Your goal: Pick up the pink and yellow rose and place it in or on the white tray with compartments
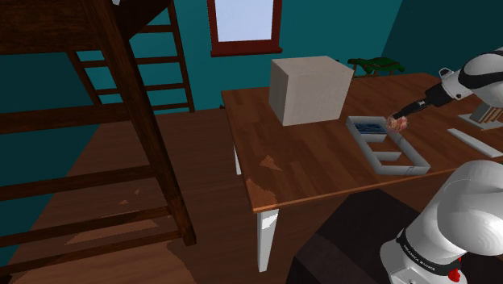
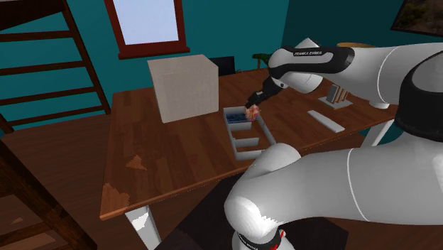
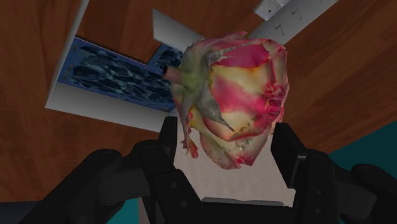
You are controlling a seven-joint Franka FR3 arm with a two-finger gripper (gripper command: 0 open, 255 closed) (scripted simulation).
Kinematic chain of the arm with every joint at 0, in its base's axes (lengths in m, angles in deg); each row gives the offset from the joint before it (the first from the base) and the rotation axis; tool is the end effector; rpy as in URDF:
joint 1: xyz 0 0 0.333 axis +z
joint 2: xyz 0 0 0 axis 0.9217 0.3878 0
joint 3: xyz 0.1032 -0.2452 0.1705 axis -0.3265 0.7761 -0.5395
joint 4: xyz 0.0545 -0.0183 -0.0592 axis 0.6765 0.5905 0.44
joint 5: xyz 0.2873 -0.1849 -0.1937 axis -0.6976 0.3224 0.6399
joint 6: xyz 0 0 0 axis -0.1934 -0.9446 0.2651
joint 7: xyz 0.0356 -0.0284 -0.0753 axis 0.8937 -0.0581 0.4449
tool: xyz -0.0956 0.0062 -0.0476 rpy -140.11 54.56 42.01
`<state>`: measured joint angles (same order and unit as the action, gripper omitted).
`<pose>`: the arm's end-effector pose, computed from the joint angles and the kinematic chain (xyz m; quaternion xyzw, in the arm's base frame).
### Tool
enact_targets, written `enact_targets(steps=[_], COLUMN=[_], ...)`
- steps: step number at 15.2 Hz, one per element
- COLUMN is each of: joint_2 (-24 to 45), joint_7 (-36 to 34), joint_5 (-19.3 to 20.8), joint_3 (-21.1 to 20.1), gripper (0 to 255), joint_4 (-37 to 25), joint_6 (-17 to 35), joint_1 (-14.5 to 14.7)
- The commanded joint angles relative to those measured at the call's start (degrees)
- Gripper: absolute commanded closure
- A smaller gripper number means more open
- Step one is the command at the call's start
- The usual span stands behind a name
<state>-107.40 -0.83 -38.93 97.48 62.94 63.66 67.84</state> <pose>0.1726 -0.3948 0.4154 -0.9505 0.0803 -0.2899 0.0774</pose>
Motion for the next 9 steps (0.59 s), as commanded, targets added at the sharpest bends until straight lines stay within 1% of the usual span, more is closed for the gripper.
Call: enact_targets(steps=[1, 9], joint_2=[0.43, 2.31], joint_7=[0.59, 2.93], joint_5=[0.42, 1.77], joint_3=[1.46, 7.55], gripper=[255, 255], joint_4=[0.92, 3.60], joint_6=[1.63, 7.55], joint_1=[0.47, 3.10])
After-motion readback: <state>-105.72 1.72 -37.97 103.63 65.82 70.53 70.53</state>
